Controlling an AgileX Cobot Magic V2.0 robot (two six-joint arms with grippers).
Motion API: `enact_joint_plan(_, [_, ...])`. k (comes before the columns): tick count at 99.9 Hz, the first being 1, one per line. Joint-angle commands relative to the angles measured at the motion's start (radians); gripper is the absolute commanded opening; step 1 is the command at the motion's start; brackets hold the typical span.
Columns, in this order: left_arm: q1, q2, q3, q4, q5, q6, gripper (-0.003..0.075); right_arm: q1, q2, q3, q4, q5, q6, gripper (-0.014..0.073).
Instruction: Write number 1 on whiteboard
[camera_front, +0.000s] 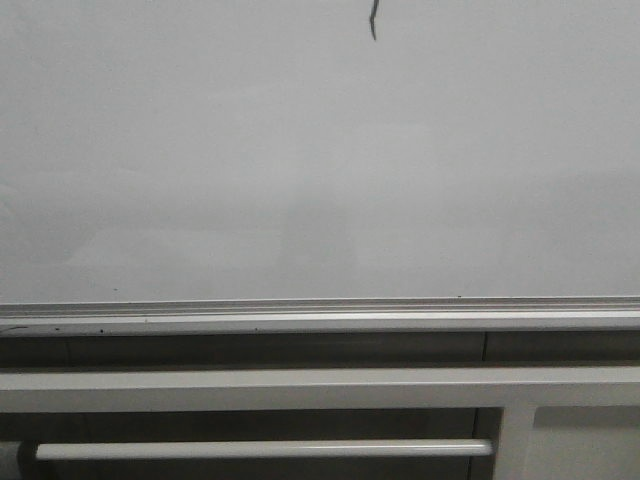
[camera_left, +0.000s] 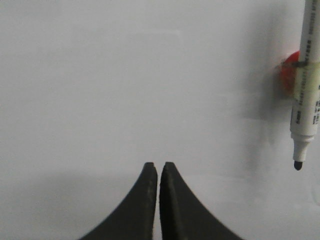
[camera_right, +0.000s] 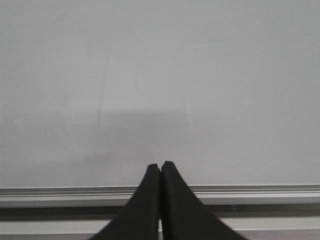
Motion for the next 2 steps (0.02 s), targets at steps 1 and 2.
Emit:
enact_joint_plan(1, [0.003,-0.022,0.039,-0.003,-0.076,-0.011,-0.0020,-0.004,-0.017,0.025,0.001,-0.072,-0.002,-0.0064])
enact_joint_plan(2, [0.003,-0.022,0.039,-0.003,-0.076,-0.011,-0.0020,-0.004,-0.017,0.025,0.001,-0.072,-0.002,-0.0064])
